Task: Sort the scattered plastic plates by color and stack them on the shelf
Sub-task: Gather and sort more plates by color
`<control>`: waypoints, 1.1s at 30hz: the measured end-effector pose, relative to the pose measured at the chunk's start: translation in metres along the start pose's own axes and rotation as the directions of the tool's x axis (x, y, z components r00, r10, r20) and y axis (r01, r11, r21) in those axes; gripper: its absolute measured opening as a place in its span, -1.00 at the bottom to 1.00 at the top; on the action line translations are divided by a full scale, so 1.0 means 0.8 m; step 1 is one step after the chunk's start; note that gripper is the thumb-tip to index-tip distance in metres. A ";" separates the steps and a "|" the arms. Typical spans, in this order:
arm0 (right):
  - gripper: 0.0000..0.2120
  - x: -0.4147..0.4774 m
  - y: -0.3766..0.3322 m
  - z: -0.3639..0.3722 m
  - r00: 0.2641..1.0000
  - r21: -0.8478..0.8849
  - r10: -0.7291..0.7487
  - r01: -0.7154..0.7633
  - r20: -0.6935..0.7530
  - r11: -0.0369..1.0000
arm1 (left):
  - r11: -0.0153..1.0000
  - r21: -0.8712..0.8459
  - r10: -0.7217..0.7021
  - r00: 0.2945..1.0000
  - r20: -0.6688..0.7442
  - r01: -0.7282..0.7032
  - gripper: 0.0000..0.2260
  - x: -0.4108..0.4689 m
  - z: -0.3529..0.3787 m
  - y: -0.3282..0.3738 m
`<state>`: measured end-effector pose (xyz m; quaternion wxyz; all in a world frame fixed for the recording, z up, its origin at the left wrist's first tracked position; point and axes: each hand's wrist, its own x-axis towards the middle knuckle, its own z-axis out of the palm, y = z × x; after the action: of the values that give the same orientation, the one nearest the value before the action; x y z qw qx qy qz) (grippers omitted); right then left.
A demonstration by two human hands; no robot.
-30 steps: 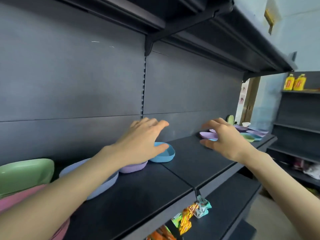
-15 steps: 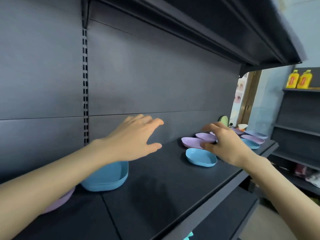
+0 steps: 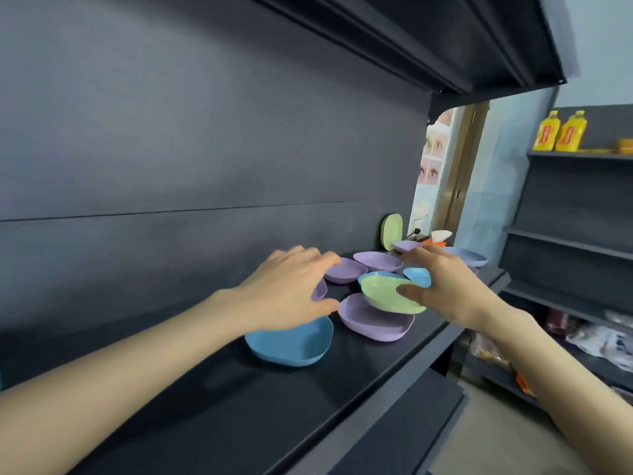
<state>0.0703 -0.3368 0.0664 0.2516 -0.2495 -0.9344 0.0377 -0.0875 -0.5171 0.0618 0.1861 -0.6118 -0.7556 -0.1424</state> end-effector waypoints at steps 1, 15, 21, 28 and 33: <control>-0.56 0.008 0.018 0.007 1.000 0.004 -0.018 0.018 0.010 1.000 | 1.000 -0.002 -0.026 1.000 0.009 0.026 -0.57 0.010 0.012 0.007; -0.54 0.122 0.159 0.094 0.937 0.257 -0.240 0.173 0.254 0.951 | 0.821 -0.103 -0.561 0.827 0.044 0.562 -0.35 0.038 0.098 0.052; -0.49 0.159 0.183 0.127 0.918 0.384 -0.227 0.091 0.326 0.919 | 0.737 -0.206 -0.660 0.751 -0.013 0.643 -0.52 0.043 0.136 0.057; -0.46 0.191 0.203 0.152 0.860 0.482 -0.280 0.045 0.427 0.875 | 0.669 -0.216 -0.741 0.659 -0.128 0.711 -0.41 0.052 0.166 0.082; -0.55 0.205 0.215 0.160 0.793 0.532 -0.357 0.049 0.494 0.845 | 0.640 -0.231 -0.766 0.589 -0.257 0.733 -0.43 0.071 0.192 0.123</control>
<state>-0.0383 -0.1000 -0.0042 0.0149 -0.0480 -0.9461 0.3199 -0.0180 -0.3788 -0.0500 0.2018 -0.2116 -0.8915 -0.3459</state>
